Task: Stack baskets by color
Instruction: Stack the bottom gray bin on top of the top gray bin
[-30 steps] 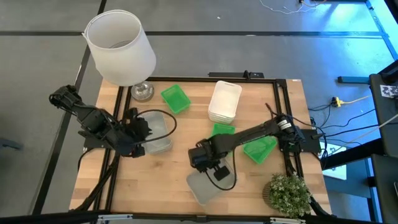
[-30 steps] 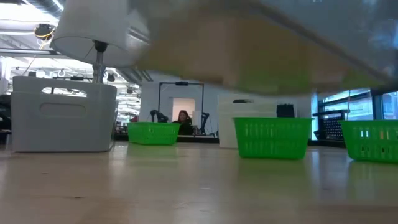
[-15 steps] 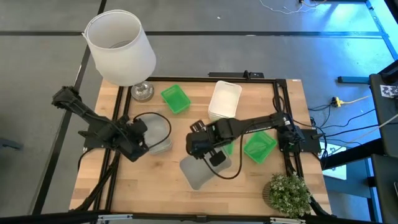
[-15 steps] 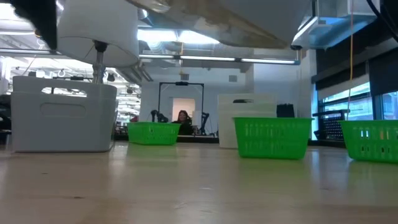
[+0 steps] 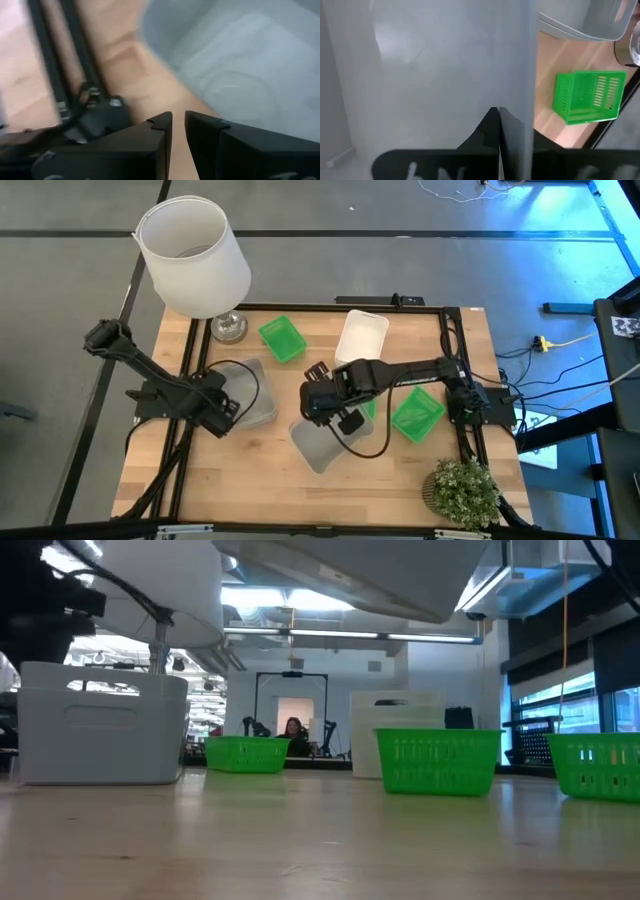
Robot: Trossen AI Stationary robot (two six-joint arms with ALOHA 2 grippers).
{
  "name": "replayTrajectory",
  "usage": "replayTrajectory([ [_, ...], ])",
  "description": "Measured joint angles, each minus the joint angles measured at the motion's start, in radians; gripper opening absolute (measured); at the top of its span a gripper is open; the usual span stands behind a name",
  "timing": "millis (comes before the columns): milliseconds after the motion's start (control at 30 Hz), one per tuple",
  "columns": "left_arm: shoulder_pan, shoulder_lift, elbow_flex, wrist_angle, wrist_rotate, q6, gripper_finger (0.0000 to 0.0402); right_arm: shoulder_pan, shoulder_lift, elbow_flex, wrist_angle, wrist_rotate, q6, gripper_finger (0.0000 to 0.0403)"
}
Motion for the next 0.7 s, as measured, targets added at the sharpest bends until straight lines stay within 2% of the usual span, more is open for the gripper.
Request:
replayTrajectory([
  [167, 0.033, 0.009, 0.002, 0.001, -0.070, -0.016, 0.0043, -0.020, 0.000, 0.000, 0.000, 0.001, -0.036, 0.0000],
  [333, 0.095, 0.033, 0.002, 0.003, -0.063, 0.019, 0.0043, -0.036, 0.000, 0.000, -0.001, 0.003, -0.067, 0.0000],
  [433, 0.131, 0.036, 0.002, 0.017, -0.043, 0.076, 0.0043, -0.046, 0.000, 0.000, -0.002, 0.002, -0.075, 0.0000],
  [700, 0.237, 0.070, 0.002, 0.182, -0.068, 0.314, 0.0043, -0.068, 0.000, 0.000, -0.009, 0.002, -0.104, 0.0000],
])
